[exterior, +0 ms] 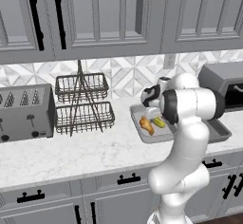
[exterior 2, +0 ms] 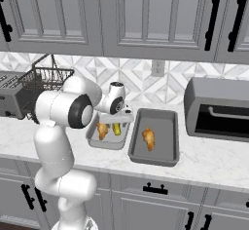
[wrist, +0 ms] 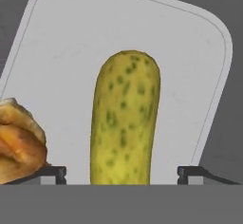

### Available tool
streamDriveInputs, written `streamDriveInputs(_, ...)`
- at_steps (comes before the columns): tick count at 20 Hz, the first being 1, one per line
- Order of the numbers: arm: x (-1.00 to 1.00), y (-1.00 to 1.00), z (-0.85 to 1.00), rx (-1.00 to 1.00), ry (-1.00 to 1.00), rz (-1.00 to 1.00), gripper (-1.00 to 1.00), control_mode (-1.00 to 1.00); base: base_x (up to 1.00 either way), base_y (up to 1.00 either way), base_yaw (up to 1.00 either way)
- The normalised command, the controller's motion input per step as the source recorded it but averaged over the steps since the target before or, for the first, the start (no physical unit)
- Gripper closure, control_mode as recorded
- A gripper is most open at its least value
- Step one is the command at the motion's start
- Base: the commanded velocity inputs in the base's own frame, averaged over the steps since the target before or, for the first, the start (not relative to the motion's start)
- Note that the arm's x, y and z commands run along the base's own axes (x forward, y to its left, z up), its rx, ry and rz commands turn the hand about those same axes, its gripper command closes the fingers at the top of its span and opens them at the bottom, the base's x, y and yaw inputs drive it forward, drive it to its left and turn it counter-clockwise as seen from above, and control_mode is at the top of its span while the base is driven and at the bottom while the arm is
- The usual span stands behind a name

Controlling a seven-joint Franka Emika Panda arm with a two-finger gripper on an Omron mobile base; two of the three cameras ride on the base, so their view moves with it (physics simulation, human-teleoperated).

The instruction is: Place one cucumber and one chicken drumstick in each tupperware on the nearby counter, to pack two identical lunches.

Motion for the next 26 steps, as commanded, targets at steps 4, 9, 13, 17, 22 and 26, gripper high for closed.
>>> streamDriveInputs(4, -0.34, 0.00, 0.90, 0.01, -0.05, 0.01, -1.00, -1.00, 0.00, 0.00, 0.00)
streamDriveInputs(9, -0.91, 0.00, 0.94, 0.01, -0.05, 0.07, -1.00, -1.00, 0.00, 0.00, 0.00)
streamDriveInputs(13, -1.00, 0.00, 0.26, 0.00, 0.00, 0.10, -1.00, -1.00, 0.00, 0.00, 0.00)
streamDriveInputs(17, -1.00, 0.00, 0.04, 0.00, 0.00, 0.08, -1.00, -1.00, 0.00, 0.00, 0.00)
streamDriveInputs(22, -1.00, 0.00, 0.01, 0.00, 0.00, 0.04, -1.00, -1.00, 0.00, 0.00, 0.00)
streamDriveInputs(26, -0.94, 0.34, 0.08, 0.00, 0.01, -0.01, -1.00, -1.00, 0.00, 0.00, 0.00)
